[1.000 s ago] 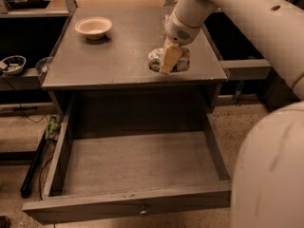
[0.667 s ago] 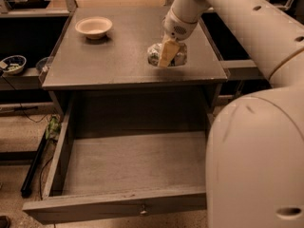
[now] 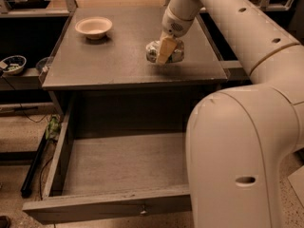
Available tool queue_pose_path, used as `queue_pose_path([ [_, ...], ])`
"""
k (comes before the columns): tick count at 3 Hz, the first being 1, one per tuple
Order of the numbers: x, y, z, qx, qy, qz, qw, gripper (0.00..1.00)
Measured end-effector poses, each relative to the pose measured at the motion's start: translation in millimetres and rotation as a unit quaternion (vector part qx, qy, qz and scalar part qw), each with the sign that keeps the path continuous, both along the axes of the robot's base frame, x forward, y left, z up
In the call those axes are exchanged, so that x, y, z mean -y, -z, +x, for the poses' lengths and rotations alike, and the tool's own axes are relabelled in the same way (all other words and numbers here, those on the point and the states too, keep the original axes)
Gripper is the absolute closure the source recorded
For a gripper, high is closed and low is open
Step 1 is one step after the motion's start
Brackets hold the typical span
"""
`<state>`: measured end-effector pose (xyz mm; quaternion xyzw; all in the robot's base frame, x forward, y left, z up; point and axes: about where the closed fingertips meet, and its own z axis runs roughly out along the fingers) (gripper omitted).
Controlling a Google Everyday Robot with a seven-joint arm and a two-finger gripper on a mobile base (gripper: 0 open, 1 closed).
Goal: Pick 7up can from top drawer and place on counter
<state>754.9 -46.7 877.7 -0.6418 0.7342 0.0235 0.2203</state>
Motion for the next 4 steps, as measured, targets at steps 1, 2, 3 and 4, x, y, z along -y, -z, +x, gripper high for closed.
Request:
queue_pose_path([
  [1,-6.2,12.3,6.6,-0.014,-0.007,0.004,0.9999,1.0],
  [2,-14.0,32.3,13.1,-0.035,-0.018,0.011,0.9992,1.0],
  [3,-14.4,33.3,13.3,-0.036,-0.019,0.012,0.9991,1.0],
  [4,-16.9,38.1,12.8,-0.042,-0.024,0.015,0.9987,1.0],
])
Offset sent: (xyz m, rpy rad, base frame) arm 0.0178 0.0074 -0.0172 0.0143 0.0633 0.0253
